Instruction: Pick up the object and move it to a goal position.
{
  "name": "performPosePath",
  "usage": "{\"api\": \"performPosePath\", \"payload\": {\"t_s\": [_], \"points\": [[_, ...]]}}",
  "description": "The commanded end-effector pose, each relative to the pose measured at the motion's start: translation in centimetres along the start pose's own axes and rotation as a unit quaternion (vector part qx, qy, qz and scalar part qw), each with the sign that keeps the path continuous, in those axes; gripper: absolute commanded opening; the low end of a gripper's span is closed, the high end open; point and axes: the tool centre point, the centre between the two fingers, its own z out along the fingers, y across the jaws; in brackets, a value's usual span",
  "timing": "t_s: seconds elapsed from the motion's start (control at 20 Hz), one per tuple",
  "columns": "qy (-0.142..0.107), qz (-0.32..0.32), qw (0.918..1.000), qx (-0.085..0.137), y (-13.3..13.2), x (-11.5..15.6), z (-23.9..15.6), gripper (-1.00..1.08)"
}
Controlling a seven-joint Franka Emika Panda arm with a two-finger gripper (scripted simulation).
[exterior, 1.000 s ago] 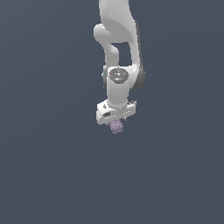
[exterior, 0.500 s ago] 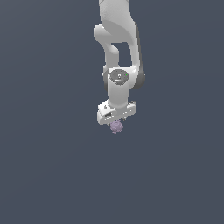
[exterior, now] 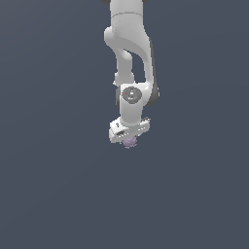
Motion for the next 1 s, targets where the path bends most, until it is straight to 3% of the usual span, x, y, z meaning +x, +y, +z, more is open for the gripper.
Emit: {"api": "performPosePath", "payload": {"t_s": [0.0, 0.15, 0.2, 0.95], "points": [[0.001, 0.0, 1.0, 0.0, 0.03, 0.04, 0.68, 1.0], [0.001, -0.001, 1.0, 0.0, 0.02, 0.09, 0.91, 1.0], [0.001, -0.001, 1.0, 0.0, 0.02, 0.09, 0.91, -1.0], [0.001, 0.0, 1.0, -0.001, 0.95, -0.12, 0.21, -1.0]]}}
